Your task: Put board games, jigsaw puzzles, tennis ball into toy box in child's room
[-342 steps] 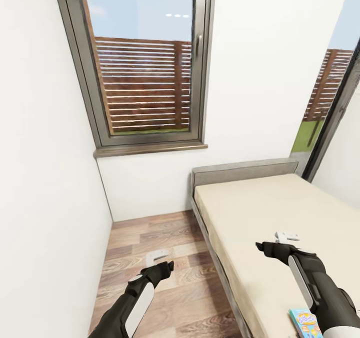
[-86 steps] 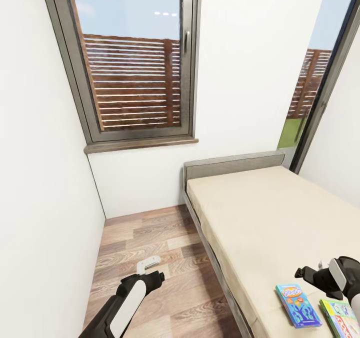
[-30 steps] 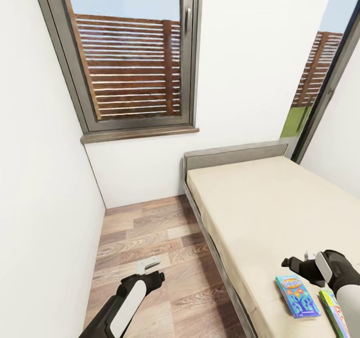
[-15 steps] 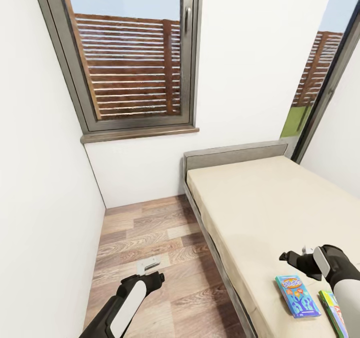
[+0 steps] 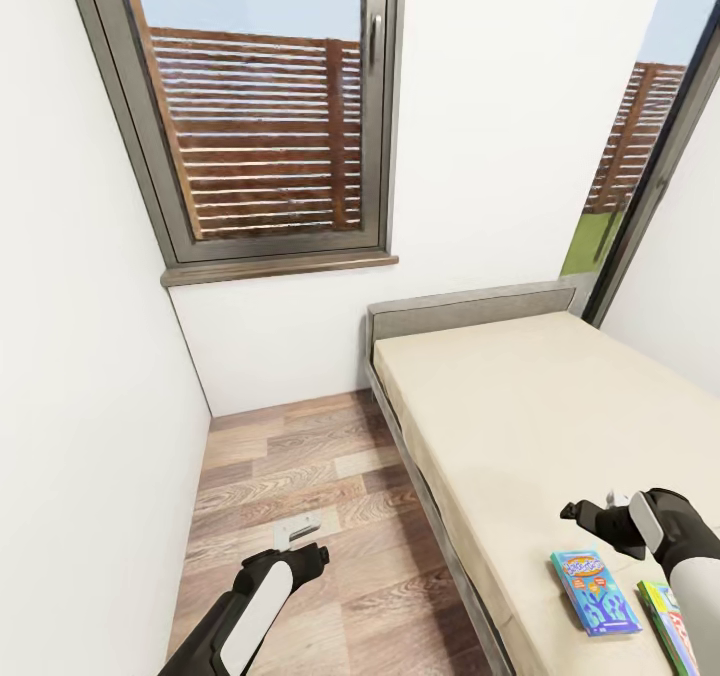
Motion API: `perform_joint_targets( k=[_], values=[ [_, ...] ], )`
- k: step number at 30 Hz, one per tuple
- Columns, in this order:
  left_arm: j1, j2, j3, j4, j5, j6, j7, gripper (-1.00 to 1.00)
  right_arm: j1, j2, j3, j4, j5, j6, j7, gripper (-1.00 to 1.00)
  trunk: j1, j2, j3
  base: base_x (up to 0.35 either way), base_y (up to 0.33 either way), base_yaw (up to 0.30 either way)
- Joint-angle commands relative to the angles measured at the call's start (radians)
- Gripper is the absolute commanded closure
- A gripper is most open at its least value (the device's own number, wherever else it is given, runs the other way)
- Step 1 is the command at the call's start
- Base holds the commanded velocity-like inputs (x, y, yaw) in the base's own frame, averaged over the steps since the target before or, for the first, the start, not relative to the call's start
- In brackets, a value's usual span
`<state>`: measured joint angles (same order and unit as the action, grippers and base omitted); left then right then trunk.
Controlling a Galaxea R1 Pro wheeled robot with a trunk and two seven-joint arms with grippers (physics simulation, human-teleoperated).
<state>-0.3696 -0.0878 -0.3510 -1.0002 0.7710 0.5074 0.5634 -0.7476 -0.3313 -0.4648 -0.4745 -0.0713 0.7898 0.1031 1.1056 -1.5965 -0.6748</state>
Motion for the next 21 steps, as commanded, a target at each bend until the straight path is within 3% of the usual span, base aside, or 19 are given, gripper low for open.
perform_joint_targets(
  k=[1, 9, 21],
  values=[
    [-0.001, 0.0, -0.002, -0.001, 0.01, 0.001, 0.009, -1.0, -0.001, 0.0, -0.004, -0.001, -0.004, 0.005, 0.0, -1.0, 0.0, 0.0, -0.001, 0.0, 0.0, 0.0],
    [-0.002, 0.0, -0.002, 0.008, 0.01, 0.0, 0.009, -1.0, -0.001, -0.007, -0.006, -0.006, -0.003, 0.003, 0.064, -1.0, 0.0, 0.0, -0.001, 0.0, 0.0, 0.0],
    [-0.003, 0.0, -0.002, 0.013, 0.009, 0.0, 0.009, -1.0, -0.001, -0.024, -0.007, -0.007, -0.002, -0.001, 0.089, -1.0, 0.0, 0.0, -0.001, 0.0, 0.0, 0.0]
  ],
)
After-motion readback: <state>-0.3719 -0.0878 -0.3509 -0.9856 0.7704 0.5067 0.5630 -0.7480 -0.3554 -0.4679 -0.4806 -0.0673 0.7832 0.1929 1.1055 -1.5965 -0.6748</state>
